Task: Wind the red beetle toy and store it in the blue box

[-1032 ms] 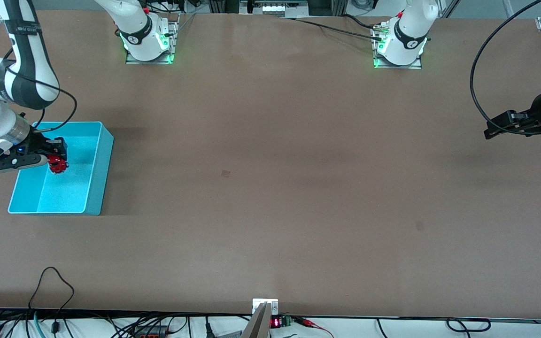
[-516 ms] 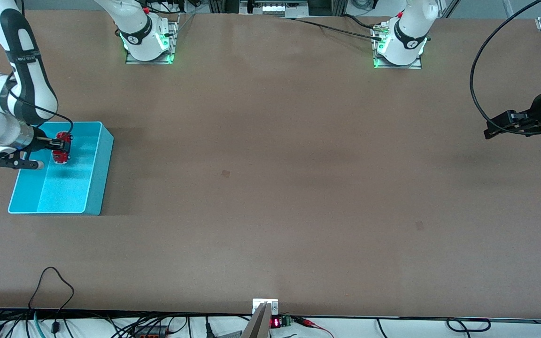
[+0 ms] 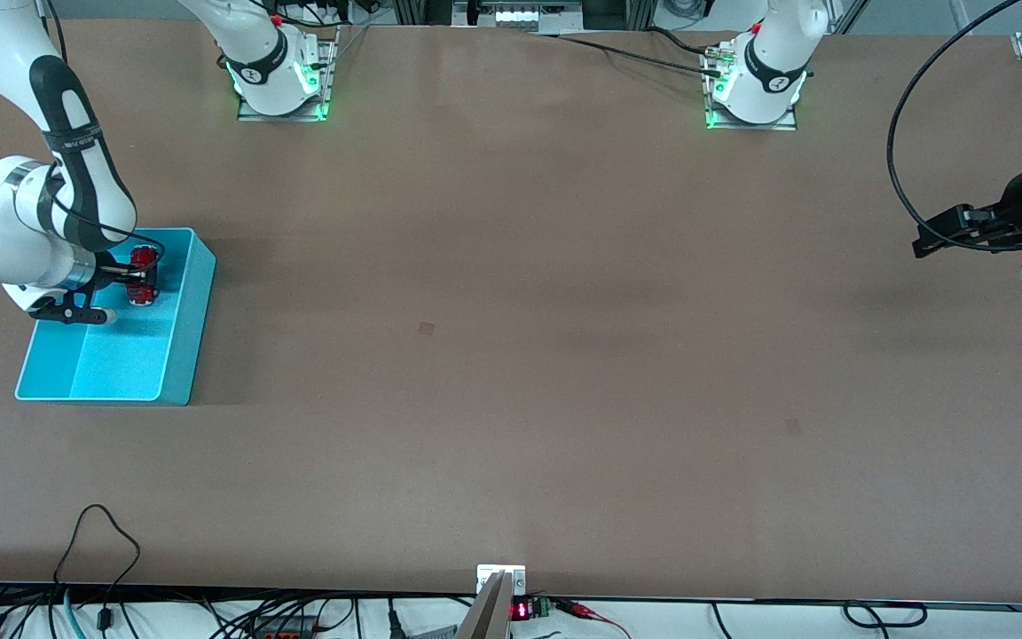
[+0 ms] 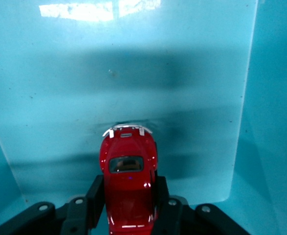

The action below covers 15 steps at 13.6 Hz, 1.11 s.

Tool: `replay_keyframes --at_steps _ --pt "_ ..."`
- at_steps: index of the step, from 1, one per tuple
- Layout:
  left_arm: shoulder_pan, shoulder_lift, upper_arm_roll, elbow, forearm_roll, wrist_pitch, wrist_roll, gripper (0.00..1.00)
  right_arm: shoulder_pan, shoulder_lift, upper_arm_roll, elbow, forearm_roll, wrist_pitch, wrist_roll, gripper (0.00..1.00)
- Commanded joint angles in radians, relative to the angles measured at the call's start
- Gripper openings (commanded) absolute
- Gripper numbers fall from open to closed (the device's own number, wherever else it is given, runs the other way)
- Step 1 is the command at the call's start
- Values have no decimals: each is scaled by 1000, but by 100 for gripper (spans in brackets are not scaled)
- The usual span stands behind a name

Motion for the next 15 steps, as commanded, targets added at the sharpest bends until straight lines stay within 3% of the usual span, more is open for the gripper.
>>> replay_keyframes --at_steps 1,4,7,10,13,15 --pt "-4 -8 3 -1 18 46 18 100 4 -41 1 7 12 -17 -9 100" --pt "-4 -8 3 -10 18 90 18 100 7 -118 5 46 4 -61 -13 100" --pt "-2 -19 3 -24 16 82 18 100 10 -161 37 227 4 -269 -13 100" --pt "2 -80 2 -106 13 88 15 100 10 -205 93 390 2 -467 -10 100" --pt "-2 -88 2 -108 13 88 16 100 40 -245 144 569 -1 -667 -1 100" --pt "-6 -90 -16 -105 15 85 16 100 44 -282 172 634 8 -782 1 100"
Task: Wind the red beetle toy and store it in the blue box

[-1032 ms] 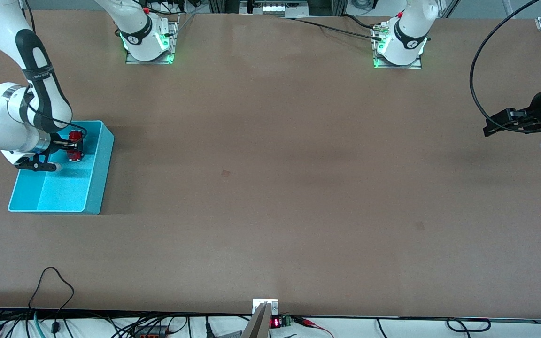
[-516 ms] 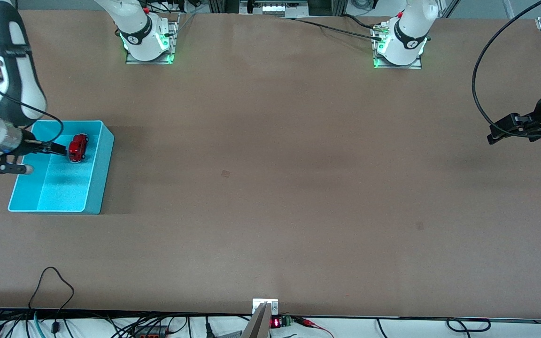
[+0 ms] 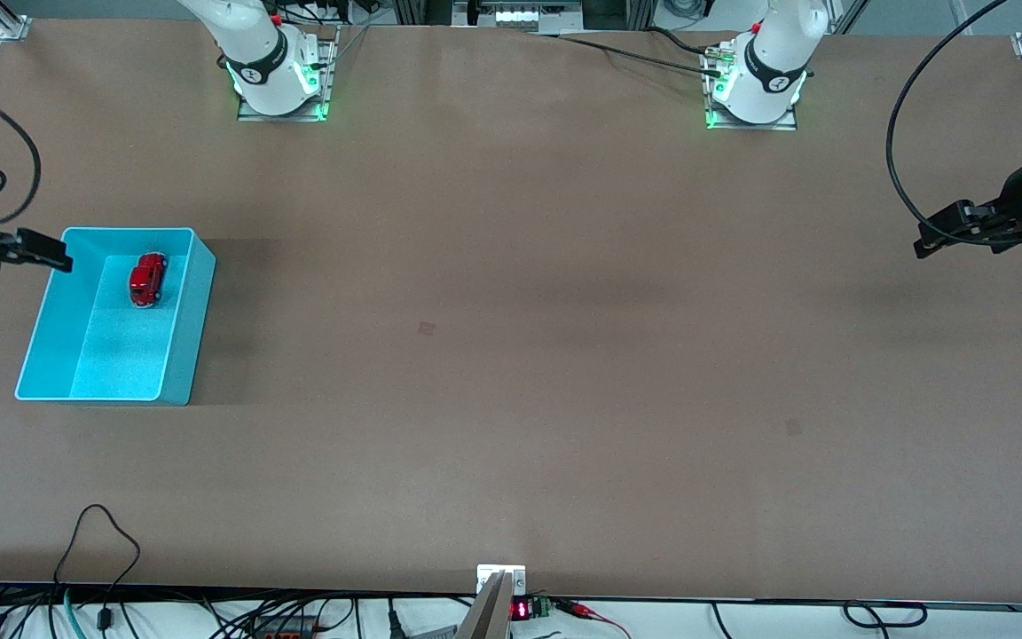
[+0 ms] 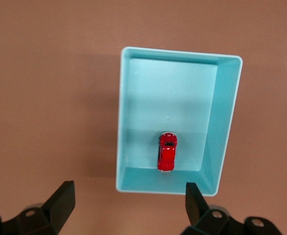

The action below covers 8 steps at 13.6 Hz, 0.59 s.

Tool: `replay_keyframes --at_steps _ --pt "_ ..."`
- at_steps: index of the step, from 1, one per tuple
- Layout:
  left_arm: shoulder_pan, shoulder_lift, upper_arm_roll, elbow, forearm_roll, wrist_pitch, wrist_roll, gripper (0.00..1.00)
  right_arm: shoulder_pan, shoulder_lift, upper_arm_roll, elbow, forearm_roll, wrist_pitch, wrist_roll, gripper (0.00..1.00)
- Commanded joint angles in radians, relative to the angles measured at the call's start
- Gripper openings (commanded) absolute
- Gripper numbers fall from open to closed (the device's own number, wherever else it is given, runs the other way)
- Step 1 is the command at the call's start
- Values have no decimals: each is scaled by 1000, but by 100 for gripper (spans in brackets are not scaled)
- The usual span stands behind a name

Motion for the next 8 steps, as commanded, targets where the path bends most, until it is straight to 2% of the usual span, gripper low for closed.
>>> replay_keyframes --at_steps 1,3,8 --pt "-2 -34 -22 -26 15 7 18 100 3 -39 34 70 10 -132 6 100" --pt "1 -35 -24 -28 15 -2 18 100 3 -69 42 69 13 -140 30 100" --pt "3 -35 -24 -28 10 -1 9 100 1 -69 42 63 12 -140 32 100"
